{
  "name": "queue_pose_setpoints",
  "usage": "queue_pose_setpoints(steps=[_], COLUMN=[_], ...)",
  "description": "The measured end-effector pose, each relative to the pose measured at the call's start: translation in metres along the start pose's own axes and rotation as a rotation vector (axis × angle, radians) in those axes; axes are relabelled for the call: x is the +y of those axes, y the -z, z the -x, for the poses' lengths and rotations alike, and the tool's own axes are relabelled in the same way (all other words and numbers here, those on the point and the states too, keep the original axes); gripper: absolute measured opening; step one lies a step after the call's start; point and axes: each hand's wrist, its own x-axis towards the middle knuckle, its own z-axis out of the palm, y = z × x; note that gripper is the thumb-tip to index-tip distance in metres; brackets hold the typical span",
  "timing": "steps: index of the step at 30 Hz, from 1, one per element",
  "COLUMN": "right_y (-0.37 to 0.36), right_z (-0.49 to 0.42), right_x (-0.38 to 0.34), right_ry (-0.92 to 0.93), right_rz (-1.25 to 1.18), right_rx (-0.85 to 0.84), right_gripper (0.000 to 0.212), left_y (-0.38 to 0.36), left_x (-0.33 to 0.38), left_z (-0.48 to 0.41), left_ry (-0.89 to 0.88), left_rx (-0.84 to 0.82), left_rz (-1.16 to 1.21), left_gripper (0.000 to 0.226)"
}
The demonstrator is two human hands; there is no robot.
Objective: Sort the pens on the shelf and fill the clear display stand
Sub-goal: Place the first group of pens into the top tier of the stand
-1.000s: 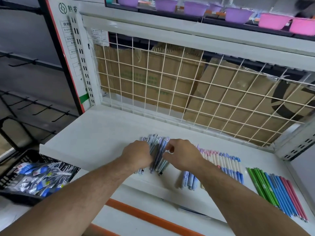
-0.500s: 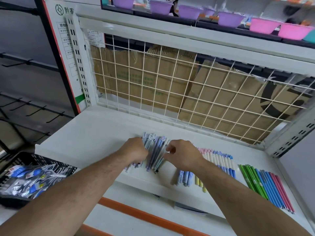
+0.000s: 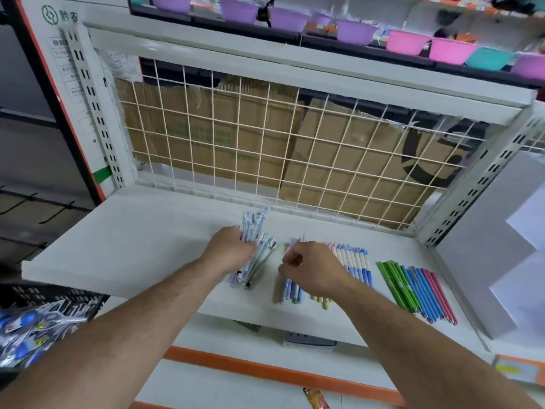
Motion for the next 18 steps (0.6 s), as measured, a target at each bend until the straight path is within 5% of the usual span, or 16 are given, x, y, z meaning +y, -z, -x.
queue_pose_setpoints(steps=[9, 18], right_y=[0.012, 0.022], right_z=[0.031, 0.031], right_x=[0.022, 0.015], right_ry=[-0.055, -0.068], right_rz=[-0.031, -0.156], right_rx=[0.047, 0.110], right_gripper=[0.012, 0.018], left_y=[-0.003, -0.021], left_x=[-0.006, 0.024], left_z=[-0.003, 0.010], left_ry=[0.079, 0.040], left_rx=[0.028, -0.152], left_rz=[-0.094, 0.365], left_gripper=[0.015, 0.013])
